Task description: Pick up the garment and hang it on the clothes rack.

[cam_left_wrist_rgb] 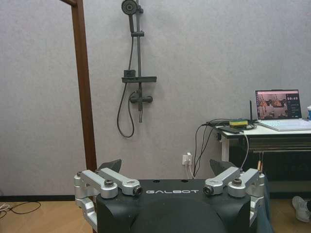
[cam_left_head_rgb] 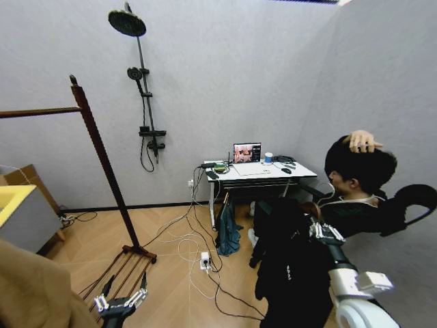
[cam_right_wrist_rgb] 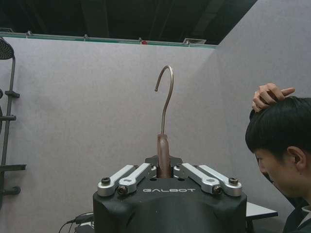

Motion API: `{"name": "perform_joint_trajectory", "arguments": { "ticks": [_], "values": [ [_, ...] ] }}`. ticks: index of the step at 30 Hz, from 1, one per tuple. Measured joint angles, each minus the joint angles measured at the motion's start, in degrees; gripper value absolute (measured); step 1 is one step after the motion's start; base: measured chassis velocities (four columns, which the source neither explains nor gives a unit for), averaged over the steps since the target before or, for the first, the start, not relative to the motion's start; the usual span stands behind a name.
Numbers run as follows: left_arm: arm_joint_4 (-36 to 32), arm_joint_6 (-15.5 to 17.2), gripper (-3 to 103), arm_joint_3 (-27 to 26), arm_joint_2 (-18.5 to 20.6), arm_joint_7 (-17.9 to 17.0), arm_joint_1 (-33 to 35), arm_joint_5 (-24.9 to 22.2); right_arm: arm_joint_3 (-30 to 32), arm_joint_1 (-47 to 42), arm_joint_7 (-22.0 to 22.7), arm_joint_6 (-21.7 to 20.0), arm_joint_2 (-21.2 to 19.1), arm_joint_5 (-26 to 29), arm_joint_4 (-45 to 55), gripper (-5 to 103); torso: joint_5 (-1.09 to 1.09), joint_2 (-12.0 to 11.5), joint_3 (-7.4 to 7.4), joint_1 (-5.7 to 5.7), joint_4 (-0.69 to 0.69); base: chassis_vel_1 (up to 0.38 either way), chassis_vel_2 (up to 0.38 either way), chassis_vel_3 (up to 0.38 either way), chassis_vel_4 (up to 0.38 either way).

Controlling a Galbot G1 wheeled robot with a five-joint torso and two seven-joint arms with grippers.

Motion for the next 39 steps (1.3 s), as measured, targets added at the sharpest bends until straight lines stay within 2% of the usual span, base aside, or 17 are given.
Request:
{"name": "perform_joint_trajectory", "arguments": {
  "ticks": [7, 23, 39],
  "values": [
    [0.0, 0.0, 100, 0.0, 0.0, 0.0, 0.0, 0.0, -0.5, 0.0, -1.2, 2.5, 0.4, -1.4, -1.8, 9, 0.01, 0.0, 0.00, 0.00, 0.00, 0.000, 0.000, 0.000, 0.000],
    [0.0, 0.0, 100, 0.0, 0.0, 0.0, 0.0, 0.0, -0.6, -0.6, -2.9, 2.8, 0.5, -1.3, -2.3, 9, 0.00, 0.0, -0.01, -0.02, -0.01, -0.015, 0.014, 0.014, -0.012],
    [0.0, 0.0, 100, 0.0, 0.0, 0.0, 0.0, 0.0, -1.7, -0.8, -5.3, 5.1, 0.8, -1.1, -3.6, 9, -0.02, 0.0, 0.01, 0.03, 0.00, -0.205, 0.200, 0.219, -0.209]
  ]
}}
